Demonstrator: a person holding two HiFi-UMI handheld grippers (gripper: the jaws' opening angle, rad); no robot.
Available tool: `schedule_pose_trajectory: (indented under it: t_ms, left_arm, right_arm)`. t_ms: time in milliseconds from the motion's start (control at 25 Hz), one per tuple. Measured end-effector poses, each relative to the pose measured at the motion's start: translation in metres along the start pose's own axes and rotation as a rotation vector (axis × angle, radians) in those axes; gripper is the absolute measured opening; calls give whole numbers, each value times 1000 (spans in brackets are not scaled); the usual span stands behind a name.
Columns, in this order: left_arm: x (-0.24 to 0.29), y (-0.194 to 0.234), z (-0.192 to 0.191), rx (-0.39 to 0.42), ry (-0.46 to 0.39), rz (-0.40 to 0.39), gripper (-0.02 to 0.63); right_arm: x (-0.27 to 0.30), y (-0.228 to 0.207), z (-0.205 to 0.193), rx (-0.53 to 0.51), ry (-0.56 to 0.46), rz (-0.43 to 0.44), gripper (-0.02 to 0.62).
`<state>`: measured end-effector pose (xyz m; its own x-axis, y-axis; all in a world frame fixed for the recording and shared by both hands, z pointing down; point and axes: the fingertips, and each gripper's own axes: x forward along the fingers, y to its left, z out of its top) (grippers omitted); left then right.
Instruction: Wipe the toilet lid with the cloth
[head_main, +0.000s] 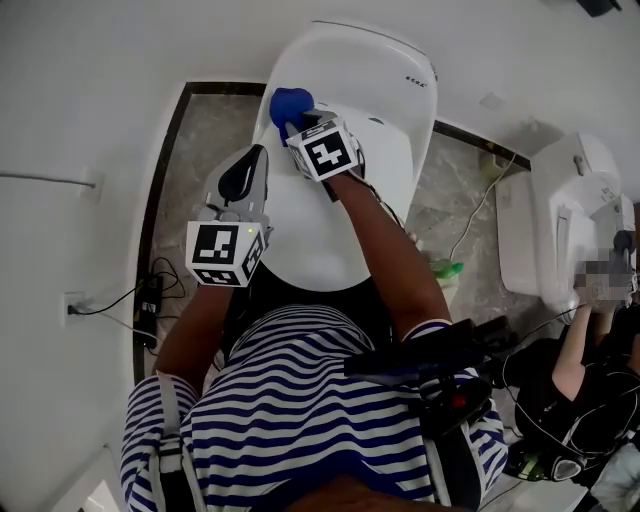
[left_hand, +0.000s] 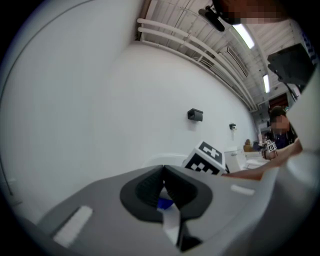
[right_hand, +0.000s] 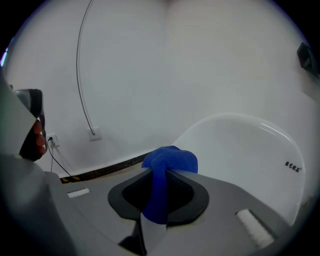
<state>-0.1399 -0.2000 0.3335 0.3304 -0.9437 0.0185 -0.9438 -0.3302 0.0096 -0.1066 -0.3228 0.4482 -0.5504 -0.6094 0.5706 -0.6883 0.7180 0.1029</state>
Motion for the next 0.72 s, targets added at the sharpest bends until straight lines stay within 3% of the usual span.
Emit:
schedule_pose_trajectory:
  t_ms: [400,720]
  left_arm:
    - [-1,4,0,-1,1,6,3]
    - [4,0,0,0,-4,-6,3]
  right_arm:
    - [21,14,-18,-68,105,10,64]
    - [0,-13,-48,4,137,-26,64]
